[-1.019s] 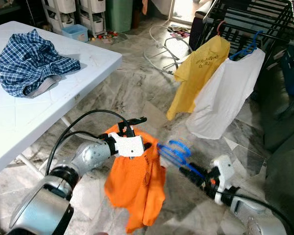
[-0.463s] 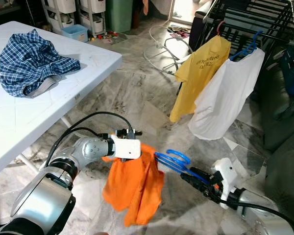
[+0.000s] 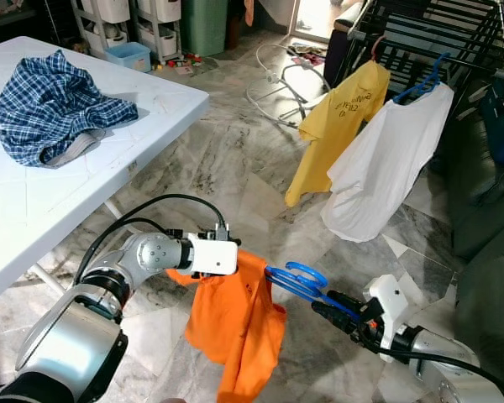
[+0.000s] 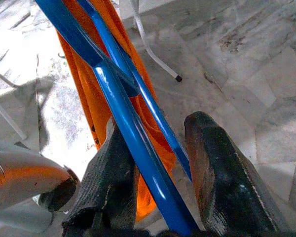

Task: Hang hanger

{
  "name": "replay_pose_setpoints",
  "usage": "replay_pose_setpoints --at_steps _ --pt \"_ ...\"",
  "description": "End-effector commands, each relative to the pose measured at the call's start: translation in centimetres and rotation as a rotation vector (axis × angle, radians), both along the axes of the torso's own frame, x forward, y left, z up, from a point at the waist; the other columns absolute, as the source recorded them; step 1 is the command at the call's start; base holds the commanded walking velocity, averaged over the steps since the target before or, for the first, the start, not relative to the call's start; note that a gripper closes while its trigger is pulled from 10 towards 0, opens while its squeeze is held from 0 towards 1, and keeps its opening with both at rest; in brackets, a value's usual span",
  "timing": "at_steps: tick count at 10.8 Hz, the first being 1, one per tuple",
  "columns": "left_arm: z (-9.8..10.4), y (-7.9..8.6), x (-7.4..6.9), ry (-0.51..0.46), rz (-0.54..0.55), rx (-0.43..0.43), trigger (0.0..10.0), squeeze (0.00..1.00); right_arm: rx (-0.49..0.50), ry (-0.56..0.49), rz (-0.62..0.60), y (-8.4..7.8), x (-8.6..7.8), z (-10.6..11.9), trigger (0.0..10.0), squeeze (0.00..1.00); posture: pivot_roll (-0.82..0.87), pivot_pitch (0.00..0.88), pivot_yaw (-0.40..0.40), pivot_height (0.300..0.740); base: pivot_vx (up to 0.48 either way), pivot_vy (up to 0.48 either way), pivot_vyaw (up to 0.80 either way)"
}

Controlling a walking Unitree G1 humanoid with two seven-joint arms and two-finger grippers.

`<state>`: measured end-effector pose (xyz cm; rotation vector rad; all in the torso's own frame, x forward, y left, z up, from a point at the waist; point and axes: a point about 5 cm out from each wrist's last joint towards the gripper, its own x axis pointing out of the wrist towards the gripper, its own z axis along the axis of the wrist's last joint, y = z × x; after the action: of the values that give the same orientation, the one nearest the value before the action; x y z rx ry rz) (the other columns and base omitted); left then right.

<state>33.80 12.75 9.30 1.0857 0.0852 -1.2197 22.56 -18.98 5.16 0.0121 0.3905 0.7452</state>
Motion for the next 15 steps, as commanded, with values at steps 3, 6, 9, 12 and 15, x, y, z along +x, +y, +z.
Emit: replay_pose_setpoints --at_steps 3,6,9,12,15 --pt "0.6 -0.9 0.2 0.009 -0.03 -0.028 0.0 0.0 -0.006 -0.036 0.031 0.4 0.6 0.5 0.0 0.0 0.15 0.051 -0.094 0.74 0.0 0.0 0.0" --pt "0.3 -0.9 0.0 0.032 -0.039 -0.022 0.0 0.0 -0.002 -0.042 0.029 0.7 0.7 0.5 0.0 0.0 0.15 0.049 -0.087 0.74 0.0 0.0 0.0" --pt "0.3 -1.2 0.0 0.042 -0.054 -0.005 0.0 0.0 -0.013 -0.048 0.017 0.4 0.6 0.3 0.0 0.0 0.14 0.043 -0.073 0.74 0.0 0.0 0.0" --pt "0.1 -2.2 -0.2 0.055 -0.07 -0.024 0.0 0.0 -0.043 -0.08 -0.049 -0.2 1.1 0.4 10.0 0.0 0.13 0.019 -0.036 0.74 0.0 0.0 0.0" --pt "-0.4 -3.0 -0.6 0.069 -0.054 -0.068 0.0 0.0 -0.007 -0.073 -0.041 -0.6 0.8 0.9 10.0 1.0 0.11 0.0 -0.047 0.74 0.0 0.0 0.0"
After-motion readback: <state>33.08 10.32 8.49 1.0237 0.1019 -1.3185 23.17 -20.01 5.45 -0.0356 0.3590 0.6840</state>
